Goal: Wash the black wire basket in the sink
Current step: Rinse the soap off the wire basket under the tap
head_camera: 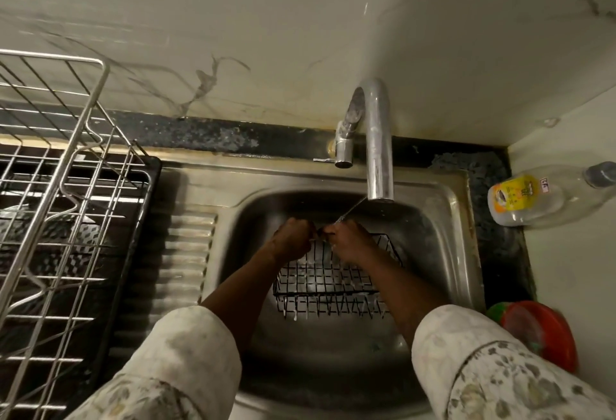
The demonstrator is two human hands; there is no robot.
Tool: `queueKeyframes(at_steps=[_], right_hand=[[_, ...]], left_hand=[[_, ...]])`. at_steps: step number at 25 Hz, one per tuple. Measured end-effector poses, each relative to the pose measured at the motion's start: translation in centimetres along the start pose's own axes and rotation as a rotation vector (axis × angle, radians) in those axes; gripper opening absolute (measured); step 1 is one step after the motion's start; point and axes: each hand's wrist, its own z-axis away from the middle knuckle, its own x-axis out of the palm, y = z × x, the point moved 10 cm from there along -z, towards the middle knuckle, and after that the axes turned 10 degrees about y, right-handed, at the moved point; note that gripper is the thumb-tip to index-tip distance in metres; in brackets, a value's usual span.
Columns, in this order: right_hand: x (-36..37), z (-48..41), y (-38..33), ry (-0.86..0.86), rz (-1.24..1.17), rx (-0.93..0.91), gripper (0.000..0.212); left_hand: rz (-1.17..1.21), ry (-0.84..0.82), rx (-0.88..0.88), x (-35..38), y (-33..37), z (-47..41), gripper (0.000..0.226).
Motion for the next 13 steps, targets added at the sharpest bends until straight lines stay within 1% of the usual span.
queueKeyframes(at_steps=[4,7,9,12,13], right_hand=[[-1.0,-1.3,0.4,0.04,-0.066,-0.006,0.02],[-1.3,-1.5,0.0,0.073,-0.117,-0.011,0.028],[-1.2,-1.2,0.5,0.083,-0.113,0.034,0.03],[-1.6,-0.8,2.8,0.093,-0.04,0.133,0.012],[-1.8,-0.6,3.2,0.089,-0.019,0.135,0.011]], left_hand=[[0.037,0.002,-0.046,-0.9,-2.0,-0.9,0.018],[0.061,-0.002,-0.053,-1.2,-3.1,-0.6,0.017],[0.055,0.01,-0.057,-1.3,-3.7,-0.1,0.016],[0.039,0.012,-0.104,-1.2,-4.5,0.6,0.016],[0.024,0.008,-0.119,-1.3,-4.4,0.8,0.014]])
